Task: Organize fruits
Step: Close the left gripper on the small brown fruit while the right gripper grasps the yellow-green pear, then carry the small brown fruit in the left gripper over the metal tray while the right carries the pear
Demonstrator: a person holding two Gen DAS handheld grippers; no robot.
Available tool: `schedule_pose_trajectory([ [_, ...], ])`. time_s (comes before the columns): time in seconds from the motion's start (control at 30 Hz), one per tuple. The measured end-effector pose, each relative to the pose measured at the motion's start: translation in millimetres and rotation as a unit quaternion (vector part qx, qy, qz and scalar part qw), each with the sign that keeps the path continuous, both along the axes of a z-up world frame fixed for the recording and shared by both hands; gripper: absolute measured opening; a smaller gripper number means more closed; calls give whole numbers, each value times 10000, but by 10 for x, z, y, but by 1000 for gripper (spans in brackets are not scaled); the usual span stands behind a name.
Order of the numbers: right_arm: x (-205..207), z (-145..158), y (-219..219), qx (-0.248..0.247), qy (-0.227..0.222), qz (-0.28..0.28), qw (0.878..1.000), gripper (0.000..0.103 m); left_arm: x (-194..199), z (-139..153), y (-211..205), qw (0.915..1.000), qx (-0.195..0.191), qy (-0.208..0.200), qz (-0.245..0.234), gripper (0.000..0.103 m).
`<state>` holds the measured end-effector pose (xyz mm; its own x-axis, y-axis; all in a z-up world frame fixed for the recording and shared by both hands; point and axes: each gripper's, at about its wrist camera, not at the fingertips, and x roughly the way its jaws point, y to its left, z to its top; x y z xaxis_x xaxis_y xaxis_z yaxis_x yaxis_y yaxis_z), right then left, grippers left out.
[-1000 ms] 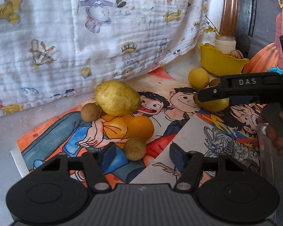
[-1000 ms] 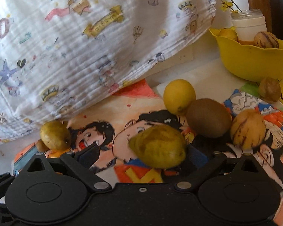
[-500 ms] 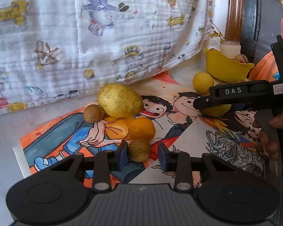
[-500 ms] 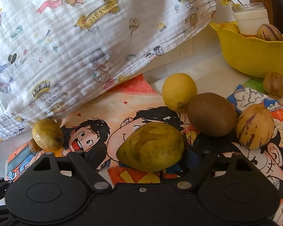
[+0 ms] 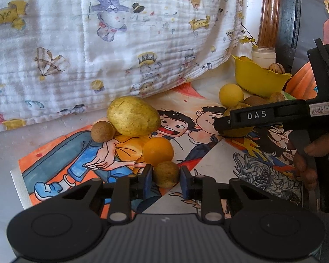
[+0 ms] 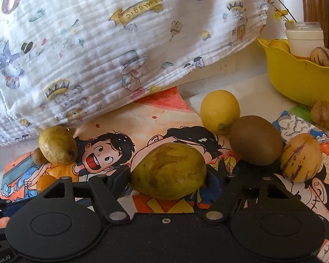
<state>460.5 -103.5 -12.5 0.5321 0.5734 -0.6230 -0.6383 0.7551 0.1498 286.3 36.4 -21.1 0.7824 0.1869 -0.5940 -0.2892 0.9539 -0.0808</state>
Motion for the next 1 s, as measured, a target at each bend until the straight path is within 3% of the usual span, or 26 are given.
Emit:
schedule_pose_trajectory([
  [0.27,-169,32,-5,45,188,135,9997,72,-6,1,37,9999,-166,-46,-5,28],
  [0.7,-438,55,-352,1100,1196,-74,9867,72,-146,101,35,9984,-556,-63,35,28],
  [1.0,-675,394,-982,1494,943,-431,9833,72,-233,332,-190,9980,-557,-201,-208,28],
])
